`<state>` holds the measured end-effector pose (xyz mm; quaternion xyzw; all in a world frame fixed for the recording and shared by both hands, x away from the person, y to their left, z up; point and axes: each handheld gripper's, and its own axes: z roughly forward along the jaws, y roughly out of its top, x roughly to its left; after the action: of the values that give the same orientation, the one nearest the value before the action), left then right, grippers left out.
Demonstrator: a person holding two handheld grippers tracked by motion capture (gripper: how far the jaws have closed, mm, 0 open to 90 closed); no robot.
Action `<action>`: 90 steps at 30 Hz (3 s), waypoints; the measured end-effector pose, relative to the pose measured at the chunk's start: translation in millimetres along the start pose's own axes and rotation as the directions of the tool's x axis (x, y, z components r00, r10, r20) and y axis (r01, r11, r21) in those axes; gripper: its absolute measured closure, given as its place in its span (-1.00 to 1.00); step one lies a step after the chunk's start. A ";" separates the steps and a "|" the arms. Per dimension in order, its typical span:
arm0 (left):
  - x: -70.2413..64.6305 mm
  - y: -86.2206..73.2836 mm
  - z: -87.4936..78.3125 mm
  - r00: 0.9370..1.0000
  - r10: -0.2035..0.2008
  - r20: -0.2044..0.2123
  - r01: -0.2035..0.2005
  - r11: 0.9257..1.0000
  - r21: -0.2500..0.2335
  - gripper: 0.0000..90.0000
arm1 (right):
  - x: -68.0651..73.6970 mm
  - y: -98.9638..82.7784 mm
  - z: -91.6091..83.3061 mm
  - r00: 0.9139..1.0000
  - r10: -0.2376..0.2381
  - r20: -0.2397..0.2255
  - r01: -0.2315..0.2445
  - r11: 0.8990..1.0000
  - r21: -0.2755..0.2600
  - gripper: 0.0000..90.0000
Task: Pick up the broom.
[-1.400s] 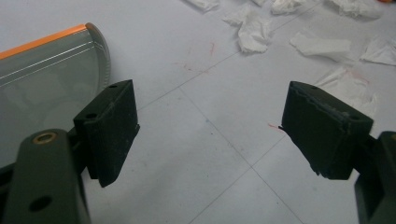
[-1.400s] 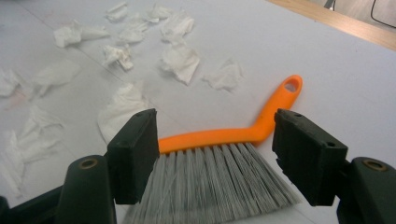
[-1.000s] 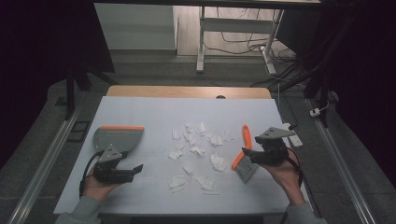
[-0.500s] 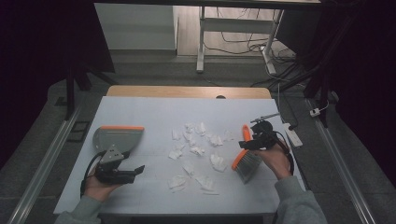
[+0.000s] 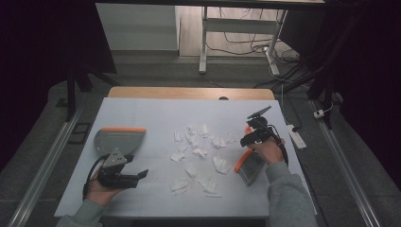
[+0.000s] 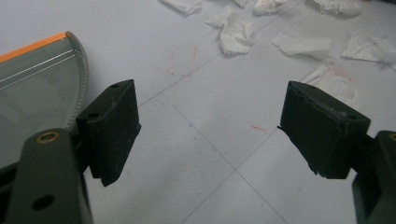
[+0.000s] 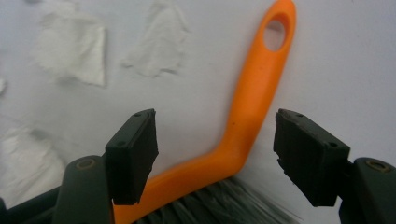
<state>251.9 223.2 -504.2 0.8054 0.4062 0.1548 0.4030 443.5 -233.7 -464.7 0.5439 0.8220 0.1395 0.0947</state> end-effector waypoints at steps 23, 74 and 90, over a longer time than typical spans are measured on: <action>-0.9 -1.4 -0.3 1.000 0.009 0.005 -0.009 1.000 0.005 -0.54 | -8.9 1.3 25.3 0.983 0.171 0.072 -0.179 0.974 0.140 0.38; 2.2 -1.2 4.7 0.999 -0.008 -0.038 0.008 1.000 0.007 -0.51 | -27.6 -49.7 -59.2 0.892 -0.050 -0.450 -0.165 0.890 -0.426 0.58; -5.3 7.0 8.9 0.999 0.008 -0.049 -0.009 1.000 -0.002 -0.51 | 10.7 -46.3 -65.1 0.833 -0.142 -0.535 -0.214 0.809 -0.548 0.57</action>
<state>257.5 212.0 -504.0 0.8027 0.4125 0.1767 0.3929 379.2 -249.2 -418.7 0.4396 0.7186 0.5387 0.0136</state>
